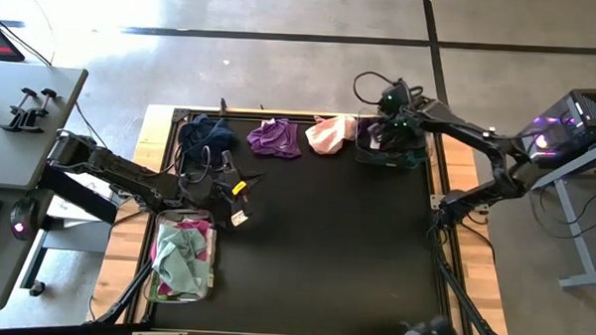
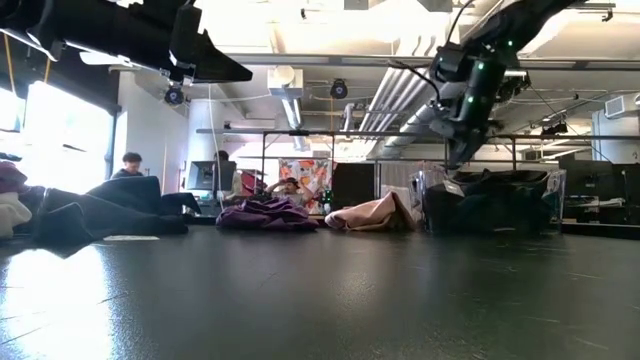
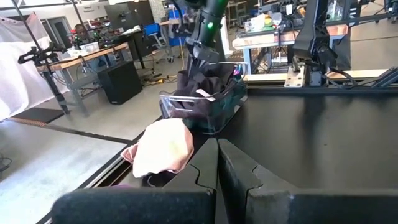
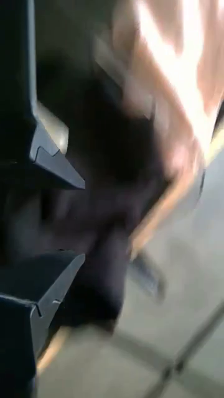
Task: Sort towels by color in basket
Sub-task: Put the bottom black towel into the top transparent bin
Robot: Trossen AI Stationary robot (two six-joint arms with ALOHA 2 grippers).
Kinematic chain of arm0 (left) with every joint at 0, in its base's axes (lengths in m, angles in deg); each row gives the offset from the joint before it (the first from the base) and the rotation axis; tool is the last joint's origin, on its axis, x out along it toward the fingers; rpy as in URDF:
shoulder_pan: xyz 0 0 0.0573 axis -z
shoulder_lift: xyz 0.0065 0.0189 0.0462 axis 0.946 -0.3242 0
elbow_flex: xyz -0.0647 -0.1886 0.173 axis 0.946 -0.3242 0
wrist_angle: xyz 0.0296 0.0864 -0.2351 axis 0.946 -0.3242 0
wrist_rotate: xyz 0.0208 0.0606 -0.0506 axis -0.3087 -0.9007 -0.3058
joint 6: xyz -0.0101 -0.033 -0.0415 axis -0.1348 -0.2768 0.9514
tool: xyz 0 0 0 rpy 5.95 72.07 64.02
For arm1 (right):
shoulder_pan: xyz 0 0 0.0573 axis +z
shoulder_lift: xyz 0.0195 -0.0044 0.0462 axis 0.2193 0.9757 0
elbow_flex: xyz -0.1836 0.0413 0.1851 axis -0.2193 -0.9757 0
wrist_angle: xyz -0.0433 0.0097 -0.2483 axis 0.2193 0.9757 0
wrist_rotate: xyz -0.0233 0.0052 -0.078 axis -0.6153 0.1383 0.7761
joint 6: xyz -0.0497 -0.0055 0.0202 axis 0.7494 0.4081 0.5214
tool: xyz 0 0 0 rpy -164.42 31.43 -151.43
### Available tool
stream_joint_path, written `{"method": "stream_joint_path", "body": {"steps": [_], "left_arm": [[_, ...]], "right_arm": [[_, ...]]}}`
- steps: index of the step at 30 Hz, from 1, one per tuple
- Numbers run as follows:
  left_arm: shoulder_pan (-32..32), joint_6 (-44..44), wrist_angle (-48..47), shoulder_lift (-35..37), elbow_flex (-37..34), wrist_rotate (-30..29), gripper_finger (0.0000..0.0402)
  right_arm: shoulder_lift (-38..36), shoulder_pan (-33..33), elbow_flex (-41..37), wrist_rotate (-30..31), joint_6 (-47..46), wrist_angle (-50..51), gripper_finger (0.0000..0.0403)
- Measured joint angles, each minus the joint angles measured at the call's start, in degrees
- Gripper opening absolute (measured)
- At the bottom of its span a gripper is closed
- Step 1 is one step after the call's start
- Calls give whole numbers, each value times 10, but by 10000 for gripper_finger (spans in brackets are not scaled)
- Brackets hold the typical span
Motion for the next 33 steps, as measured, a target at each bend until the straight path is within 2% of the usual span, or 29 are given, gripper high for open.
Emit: {"method": "stream_joint_path", "body": {"steps": [3, 5, 12, 17, 20, 29, 33], "left_arm": [[0, 0, -1, 0, 0, 0, 0], [0, 0, -1, 0, 0, 0, 0], [0, 0, -7, 0, 0, 0, 0], [0, 10, -18, 0, 0, 0, 0], [0, 10, -18, 0, 0, 0, 0], [0, 11, -17, 0, 0, 0, 0], [0, 15, -17, 0, 0, 0, 0]], "right_arm": [[-5, 2, 1, 100, -1, 8, 144], [-4, -2, -8, 122, -1, -2, 128], [21, -20, -72, 120, 12, -59, 50], [57, -21, -104, 69, 1, -64, 5], [76, -22, -106, 26, 30, -51, 7], [40, -23, -43, 24, 67, 13, 13], [11, -23, -17, 19, 85, 64, 40]]}}
